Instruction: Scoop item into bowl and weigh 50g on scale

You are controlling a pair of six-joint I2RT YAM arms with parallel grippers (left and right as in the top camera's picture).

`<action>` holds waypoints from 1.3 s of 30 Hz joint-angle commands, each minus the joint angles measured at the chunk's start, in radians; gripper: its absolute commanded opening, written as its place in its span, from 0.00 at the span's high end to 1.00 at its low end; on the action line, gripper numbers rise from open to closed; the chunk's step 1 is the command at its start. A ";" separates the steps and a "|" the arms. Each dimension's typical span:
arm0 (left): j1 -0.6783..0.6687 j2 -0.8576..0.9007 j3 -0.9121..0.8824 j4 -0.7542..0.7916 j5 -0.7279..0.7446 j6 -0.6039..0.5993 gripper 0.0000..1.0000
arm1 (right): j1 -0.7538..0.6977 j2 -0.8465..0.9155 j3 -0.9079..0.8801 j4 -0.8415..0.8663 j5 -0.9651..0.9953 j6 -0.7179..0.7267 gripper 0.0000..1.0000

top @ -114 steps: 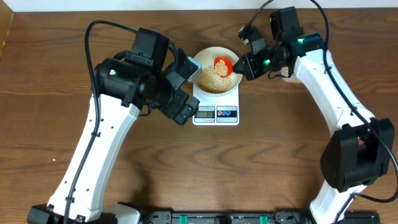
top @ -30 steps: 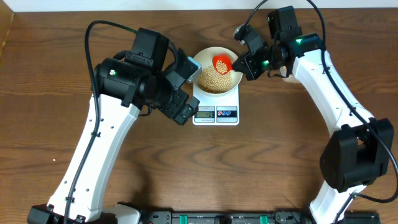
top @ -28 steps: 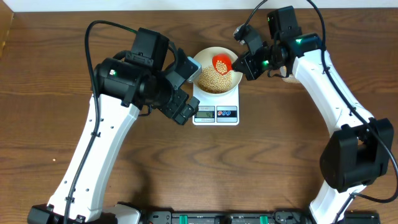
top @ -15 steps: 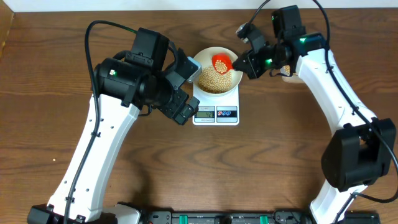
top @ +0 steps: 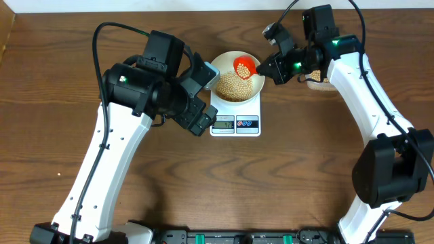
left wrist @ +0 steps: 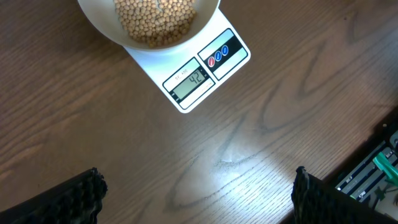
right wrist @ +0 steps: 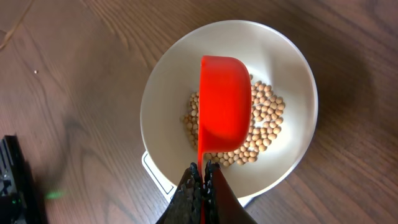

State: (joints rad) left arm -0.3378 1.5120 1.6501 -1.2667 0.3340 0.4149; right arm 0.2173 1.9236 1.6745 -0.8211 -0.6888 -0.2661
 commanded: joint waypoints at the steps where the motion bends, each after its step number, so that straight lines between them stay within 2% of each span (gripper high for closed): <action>1: 0.000 -0.016 0.010 -0.001 -0.006 -0.010 0.02 | 0.000 -0.008 0.027 -0.002 -0.023 -0.047 0.99; 11: 0.000 -0.016 0.010 -0.001 -0.006 -0.010 0.02 | 0.000 -0.008 0.027 -0.002 -0.014 -0.147 0.99; 18: 0.000 -0.016 0.010 -0.001 -0.006 -0.010 0.02 | 0.002 -0.008 0.027 -0.002 0.062 -0.196 0.99; 39: 0.000 -0.016 0.010 0.000 -0.006 -0.010 0.02 | 0.041 -0.008 0.027 -0.002 0.095 -0.245 0.99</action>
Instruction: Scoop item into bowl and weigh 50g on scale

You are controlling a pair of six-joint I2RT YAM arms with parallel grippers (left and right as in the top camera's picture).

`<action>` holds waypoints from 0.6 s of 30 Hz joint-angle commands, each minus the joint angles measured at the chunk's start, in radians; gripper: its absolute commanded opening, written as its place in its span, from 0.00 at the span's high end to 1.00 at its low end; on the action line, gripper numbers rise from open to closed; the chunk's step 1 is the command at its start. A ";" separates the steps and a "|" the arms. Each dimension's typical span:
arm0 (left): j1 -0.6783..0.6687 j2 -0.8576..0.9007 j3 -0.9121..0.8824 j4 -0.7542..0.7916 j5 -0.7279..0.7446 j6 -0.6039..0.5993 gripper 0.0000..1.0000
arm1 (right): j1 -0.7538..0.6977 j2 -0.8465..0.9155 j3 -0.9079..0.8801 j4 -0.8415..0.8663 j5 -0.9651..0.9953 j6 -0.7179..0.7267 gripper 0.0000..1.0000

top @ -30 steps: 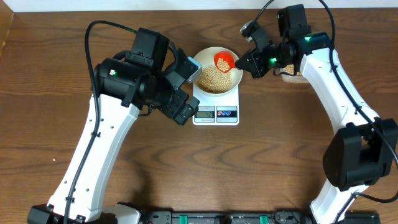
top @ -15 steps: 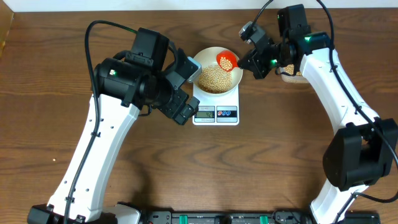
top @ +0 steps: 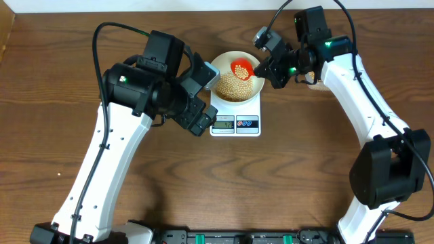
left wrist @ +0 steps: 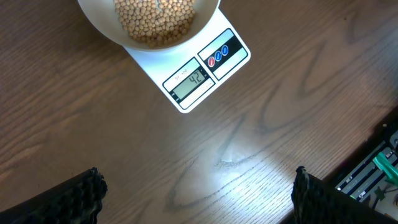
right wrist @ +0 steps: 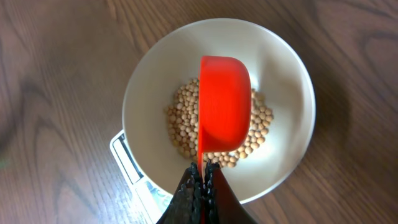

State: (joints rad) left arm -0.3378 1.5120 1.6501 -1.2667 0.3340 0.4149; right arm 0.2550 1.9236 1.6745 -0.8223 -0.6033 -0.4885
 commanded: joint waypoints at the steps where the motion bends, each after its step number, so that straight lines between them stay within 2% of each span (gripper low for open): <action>1: 0.000 -0.016 0.010 0.000 -0.006 -0.010 0.02 | 0.005 -0.008 0.027 0.000 0.009 -0.022 0.99; 18: 0.000 -0.016 0.010 -0.001 -0.006 -0.010 0.02 | 0.033 -0.009 0.027 0.000 0.048 -0.021 0.99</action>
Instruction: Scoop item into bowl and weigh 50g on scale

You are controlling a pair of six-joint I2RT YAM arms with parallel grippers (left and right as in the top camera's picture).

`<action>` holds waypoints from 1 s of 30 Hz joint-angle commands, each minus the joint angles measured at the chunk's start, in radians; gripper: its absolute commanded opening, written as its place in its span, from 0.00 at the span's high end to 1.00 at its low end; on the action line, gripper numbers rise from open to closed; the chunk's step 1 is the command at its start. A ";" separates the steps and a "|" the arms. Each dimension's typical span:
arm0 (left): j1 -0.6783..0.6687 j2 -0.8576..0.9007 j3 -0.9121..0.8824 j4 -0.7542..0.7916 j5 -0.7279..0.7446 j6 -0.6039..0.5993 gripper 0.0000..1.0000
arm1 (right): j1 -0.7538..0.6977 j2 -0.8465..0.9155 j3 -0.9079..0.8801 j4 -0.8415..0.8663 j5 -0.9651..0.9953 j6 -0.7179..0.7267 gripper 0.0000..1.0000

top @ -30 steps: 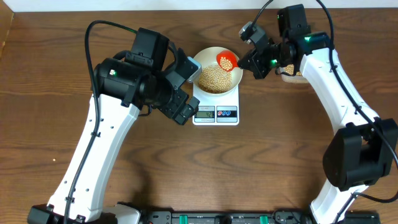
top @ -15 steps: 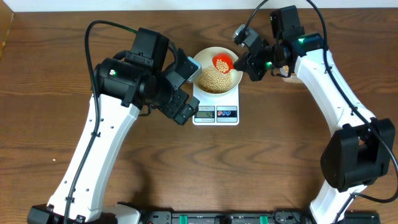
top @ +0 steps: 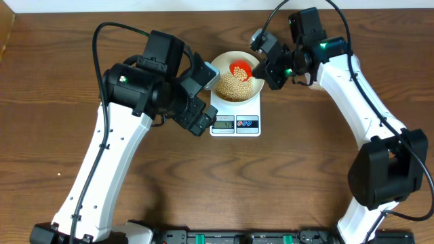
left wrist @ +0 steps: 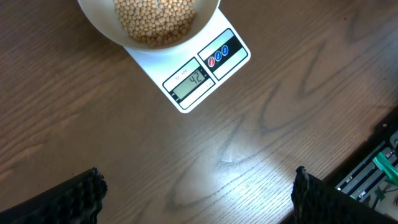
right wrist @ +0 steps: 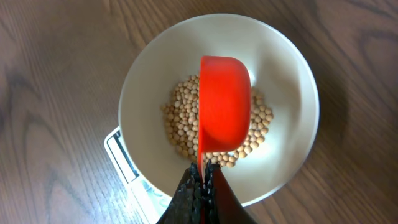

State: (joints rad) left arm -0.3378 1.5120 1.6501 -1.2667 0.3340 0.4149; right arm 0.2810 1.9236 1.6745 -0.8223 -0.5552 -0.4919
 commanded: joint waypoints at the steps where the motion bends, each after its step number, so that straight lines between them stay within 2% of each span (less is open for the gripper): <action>1: 0.000 -0.016 0.010 0.000 -0.006 -0.010 0.02 | 0.011 -0.009 0.027 -0.001 0.000 -0.017 0.99; 13: 0.000 -0.016 0.010 0.000 -0.006 -0.010 0.02 | 0.026 -0.009 0.027 0.003 0.053 0.007 0.99; 30: 0.000 -0.016 0.010 0.000 -0.006 -0.009 0.02 | -0.009 -0.009 0.027 0.019 -0.081 0.054 0.99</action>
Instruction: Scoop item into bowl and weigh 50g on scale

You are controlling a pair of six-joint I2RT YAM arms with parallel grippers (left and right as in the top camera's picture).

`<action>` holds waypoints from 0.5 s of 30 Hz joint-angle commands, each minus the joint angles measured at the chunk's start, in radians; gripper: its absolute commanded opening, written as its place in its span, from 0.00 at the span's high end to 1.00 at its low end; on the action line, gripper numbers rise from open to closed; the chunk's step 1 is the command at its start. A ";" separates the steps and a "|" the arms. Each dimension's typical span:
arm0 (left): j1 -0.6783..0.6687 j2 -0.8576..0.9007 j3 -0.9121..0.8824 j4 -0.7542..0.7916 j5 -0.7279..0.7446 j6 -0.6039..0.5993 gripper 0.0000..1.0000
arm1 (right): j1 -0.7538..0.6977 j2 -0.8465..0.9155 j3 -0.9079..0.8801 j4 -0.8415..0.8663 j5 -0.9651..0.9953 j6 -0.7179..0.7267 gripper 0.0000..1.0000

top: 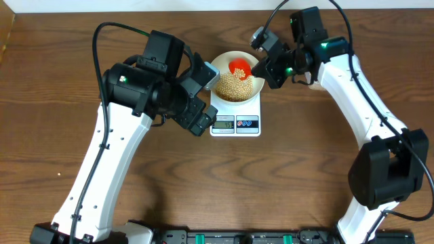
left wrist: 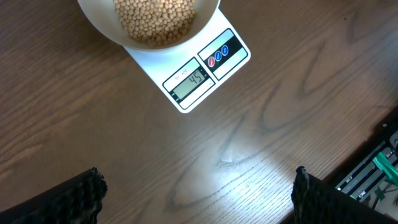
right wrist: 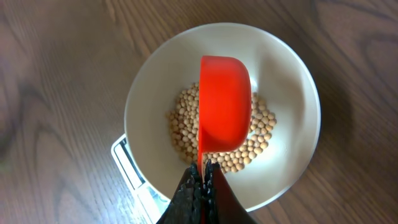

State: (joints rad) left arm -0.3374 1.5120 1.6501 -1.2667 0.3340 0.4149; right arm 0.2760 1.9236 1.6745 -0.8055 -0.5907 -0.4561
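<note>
A white bowl (top: 252,87) of tan beans (right wrist: 261,143) stands on a white scale (top: 235,125); its display (left wrist: 193,79) reads 45. My right gripper (right wrist: 200,173) is shut on the handle of a red scoop (right wrist: 224,102), held over the bowl with its cup tipped on edge. In the overhead view the scoop (top: 239,66) hangs above the beans. My left gripper (left wrist: 196,193) is open above bare table in front of the scale, holding nothing.
A second container (top: 319,83) sits behind the right arm at the back right, mostly hidden. Black equipment (top: 224,237) lines the table's front edge.
The scale reading rose from 42 to 45. The right gripper with the scoop shifted slightly over the bowl. The left arm stayed still.
The right gripper held the red scoop over the bowl at every moment, shifting slightly from one to the other, while the scale read 42. The left gripper stayed open in front of the scale throughout. Now the display reads 45.
</note>
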 commanded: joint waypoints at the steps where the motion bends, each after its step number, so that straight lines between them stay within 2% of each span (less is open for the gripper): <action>1: -0.001 -0.016 0.010 0.000 -0.006 -0.010 0.02 | -0.005 -0.009 0.027 0.002 -0.046 0.018 0.99; 15: -0.001 -0.016 0.010 -0.001 -0.006 -0.010 0.02 | -0.007 -0.009 0.027 0.005 -0.060 0.040 0.99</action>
State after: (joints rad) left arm -0.3378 1.5120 1.6505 -1.2667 0.3340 0.4149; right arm 0.2752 1.9236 1.6745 -0.8028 -0.6167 -0.4309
